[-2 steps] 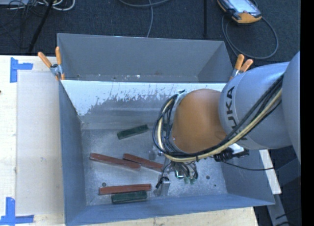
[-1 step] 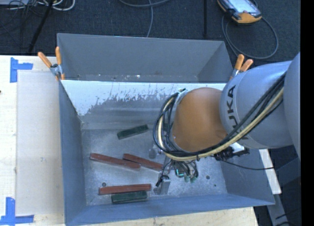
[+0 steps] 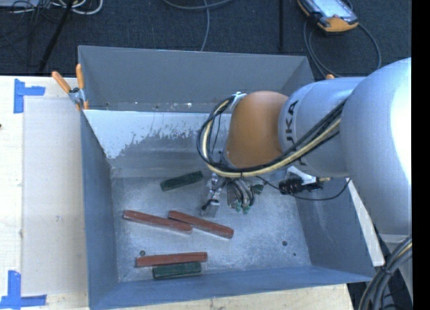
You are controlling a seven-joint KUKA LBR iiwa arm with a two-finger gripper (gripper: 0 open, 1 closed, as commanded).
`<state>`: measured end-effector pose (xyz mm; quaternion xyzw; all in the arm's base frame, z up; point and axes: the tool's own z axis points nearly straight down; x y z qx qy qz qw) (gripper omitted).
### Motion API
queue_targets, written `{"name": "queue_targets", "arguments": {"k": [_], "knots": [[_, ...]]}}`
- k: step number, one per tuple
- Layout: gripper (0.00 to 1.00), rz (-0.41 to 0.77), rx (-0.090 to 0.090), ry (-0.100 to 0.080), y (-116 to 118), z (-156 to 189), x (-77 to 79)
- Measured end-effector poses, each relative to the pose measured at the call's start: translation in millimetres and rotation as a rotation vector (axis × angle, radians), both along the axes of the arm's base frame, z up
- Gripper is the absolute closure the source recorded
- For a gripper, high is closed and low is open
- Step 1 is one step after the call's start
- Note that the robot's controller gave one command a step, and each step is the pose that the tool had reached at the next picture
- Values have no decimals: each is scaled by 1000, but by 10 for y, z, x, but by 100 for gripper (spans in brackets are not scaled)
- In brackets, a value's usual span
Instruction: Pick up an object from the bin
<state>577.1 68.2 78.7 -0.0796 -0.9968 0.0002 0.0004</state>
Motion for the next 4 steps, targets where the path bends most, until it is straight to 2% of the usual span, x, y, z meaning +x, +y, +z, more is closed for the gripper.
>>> {"name": "queue_targets", "arguments": {"k": [1,2,3,4], "knots": [[0,-2,1,-1,1,5,2],[0,-2,1,0,1,5,2],[100,44,2,1,1082,4,-634],[0,42,0,-4,1067,-3,-623]]}}
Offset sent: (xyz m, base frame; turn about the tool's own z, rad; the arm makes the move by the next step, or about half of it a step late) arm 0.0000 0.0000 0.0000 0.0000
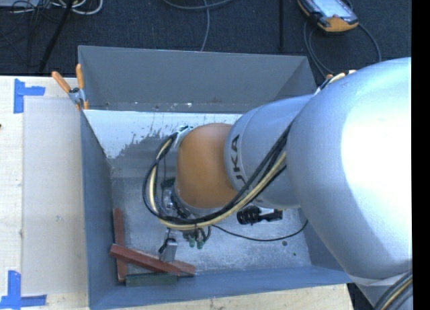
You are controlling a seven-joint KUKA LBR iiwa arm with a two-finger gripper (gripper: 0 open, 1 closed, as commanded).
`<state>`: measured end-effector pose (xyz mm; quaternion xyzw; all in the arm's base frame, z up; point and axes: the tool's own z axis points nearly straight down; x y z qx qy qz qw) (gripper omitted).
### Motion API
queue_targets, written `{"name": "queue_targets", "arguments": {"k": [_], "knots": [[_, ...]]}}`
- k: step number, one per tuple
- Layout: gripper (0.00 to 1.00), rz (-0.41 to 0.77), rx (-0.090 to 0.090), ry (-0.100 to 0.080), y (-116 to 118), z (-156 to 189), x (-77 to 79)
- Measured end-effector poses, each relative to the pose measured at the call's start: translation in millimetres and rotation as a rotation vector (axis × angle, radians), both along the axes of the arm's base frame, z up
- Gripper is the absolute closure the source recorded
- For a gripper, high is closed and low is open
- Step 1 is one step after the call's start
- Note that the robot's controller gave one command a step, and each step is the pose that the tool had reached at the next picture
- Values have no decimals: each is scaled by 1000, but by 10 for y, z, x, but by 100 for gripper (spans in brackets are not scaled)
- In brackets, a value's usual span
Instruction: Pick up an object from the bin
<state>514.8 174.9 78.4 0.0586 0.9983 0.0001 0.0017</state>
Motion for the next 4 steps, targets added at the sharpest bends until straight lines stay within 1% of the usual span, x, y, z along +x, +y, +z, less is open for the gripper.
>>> {"name": "queue_targets", "arguments": {"k": [1,2,3,4], "knots": [[0,-1,0,0,-1,0,0],[0,1,-2,6,265,356,-292],[100,170,-1,-4,517,-43,-395],[0,169,-1,-5,516,-43,-392]]}}
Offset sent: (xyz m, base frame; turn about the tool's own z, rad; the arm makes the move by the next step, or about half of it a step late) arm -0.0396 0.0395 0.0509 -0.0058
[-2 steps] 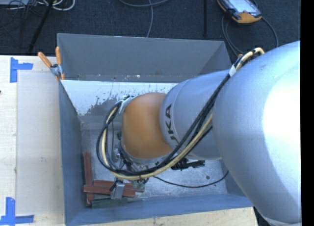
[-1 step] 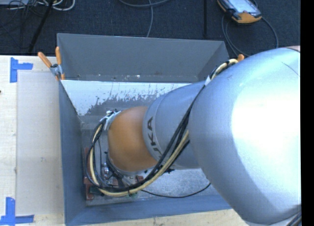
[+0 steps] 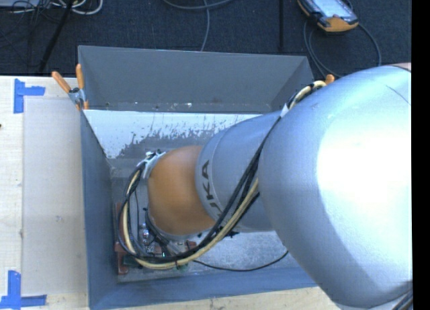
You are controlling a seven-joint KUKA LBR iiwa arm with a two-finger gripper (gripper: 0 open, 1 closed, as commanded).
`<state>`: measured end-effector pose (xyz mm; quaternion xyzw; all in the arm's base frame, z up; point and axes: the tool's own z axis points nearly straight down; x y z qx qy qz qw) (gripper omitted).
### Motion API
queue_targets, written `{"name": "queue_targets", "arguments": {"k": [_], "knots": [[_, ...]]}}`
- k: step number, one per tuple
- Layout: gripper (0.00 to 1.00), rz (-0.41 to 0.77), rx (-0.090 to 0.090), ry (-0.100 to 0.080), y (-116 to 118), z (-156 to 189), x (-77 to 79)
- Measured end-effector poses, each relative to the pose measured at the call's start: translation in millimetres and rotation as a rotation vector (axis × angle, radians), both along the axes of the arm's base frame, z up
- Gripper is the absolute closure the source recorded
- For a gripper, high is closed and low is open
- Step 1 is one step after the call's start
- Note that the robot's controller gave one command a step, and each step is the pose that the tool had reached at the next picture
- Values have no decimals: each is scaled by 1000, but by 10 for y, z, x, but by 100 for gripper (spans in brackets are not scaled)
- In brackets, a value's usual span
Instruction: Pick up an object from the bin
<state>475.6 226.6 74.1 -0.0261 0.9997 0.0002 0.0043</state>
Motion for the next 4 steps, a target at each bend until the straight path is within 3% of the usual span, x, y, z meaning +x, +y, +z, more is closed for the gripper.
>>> {"name": "queue_targets", "arguments": {"k": [1,2,3,4], "knots": [[0,-1,0,0,-1,0,1],[100,-162,-2,3,144,-11,40],[100,-162,-2,3,143,-11,40],[100,-162,-3,15,33,583,10]]}}
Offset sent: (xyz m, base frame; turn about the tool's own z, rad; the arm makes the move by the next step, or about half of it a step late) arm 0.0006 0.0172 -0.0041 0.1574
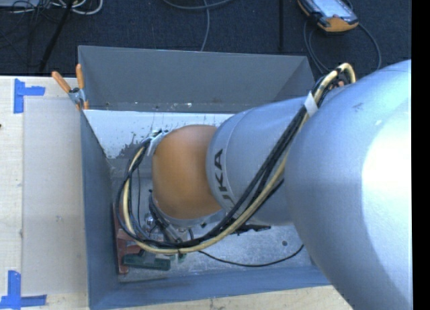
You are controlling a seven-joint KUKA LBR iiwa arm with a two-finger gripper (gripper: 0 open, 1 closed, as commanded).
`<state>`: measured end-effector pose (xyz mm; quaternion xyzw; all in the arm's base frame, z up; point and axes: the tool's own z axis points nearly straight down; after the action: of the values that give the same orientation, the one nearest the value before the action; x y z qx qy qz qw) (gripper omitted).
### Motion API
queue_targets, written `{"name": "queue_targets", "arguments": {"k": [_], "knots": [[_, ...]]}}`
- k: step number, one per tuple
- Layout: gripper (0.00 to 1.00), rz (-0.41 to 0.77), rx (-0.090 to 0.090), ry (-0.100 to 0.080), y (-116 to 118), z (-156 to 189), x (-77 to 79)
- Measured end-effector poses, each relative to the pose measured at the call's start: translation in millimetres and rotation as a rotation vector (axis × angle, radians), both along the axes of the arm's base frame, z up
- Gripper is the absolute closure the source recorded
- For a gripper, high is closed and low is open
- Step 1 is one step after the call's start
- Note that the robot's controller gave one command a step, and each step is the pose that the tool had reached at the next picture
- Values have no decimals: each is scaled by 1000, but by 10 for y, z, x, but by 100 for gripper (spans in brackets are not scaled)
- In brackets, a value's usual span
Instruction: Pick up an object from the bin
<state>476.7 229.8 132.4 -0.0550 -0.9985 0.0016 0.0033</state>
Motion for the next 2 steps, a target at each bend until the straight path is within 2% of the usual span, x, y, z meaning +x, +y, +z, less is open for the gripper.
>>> {"name": "queue_targets", "arguments": {"k": [1,2], "knots": [[0,-15,1,-4,-78,208,8],[0,-23,1,-4,-110,54,5]]}}
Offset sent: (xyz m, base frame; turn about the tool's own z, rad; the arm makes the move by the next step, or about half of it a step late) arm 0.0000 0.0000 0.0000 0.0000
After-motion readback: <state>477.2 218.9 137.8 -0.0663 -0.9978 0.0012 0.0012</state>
